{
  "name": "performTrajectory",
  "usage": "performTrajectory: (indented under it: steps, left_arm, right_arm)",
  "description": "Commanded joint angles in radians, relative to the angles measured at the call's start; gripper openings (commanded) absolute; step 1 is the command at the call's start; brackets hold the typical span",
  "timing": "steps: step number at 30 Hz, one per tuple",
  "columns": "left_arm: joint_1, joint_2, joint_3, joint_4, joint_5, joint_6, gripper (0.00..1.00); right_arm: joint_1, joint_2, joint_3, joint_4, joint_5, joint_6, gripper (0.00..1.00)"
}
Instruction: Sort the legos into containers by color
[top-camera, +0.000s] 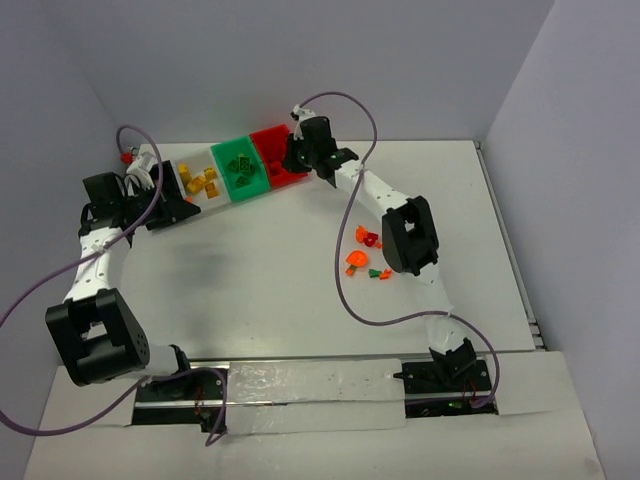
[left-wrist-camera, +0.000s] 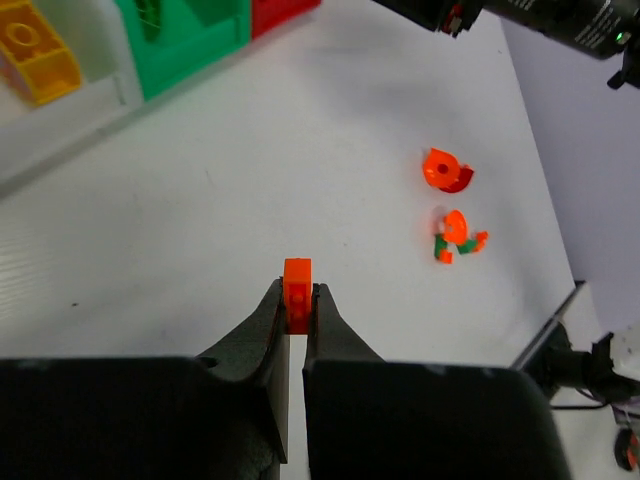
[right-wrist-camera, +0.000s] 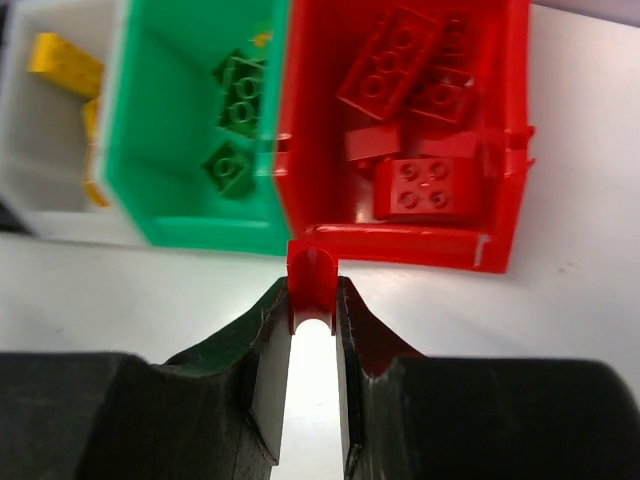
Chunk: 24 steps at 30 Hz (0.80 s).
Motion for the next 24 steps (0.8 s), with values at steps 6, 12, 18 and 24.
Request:
performTrajectory:
  steps: [6, 12, 18, 24]
  left_arm:
    - [0.052, -0.027, 0.068, 0.031, -0.212, 0.029, 0.0]
    - [0.068, -0.014, 0.088, 0.04, -0.235, 0.025, 0.0]
    - [0.071, 0.001, 0.102, 0.056, -0.266, 0.031, 0.0]
    - [0.071, 0.141, 0.22, 0.017, -0.354, 0.135, 0.0]
  right_arm:
    - [0.009, 0.124, 0.11, 0.264, 0.13, -0.059, 0.1]
    - [0.011, 0.171, 0.148, 0.386, 0.151, -0.057, 0.33]
    - [0.012, 0.189, 0.165, 0.428, 0.157, -0.056, 0.79]
    - [0.012, 0.153, 0.138, 0.395, 0.077, -0.028, 0.84]
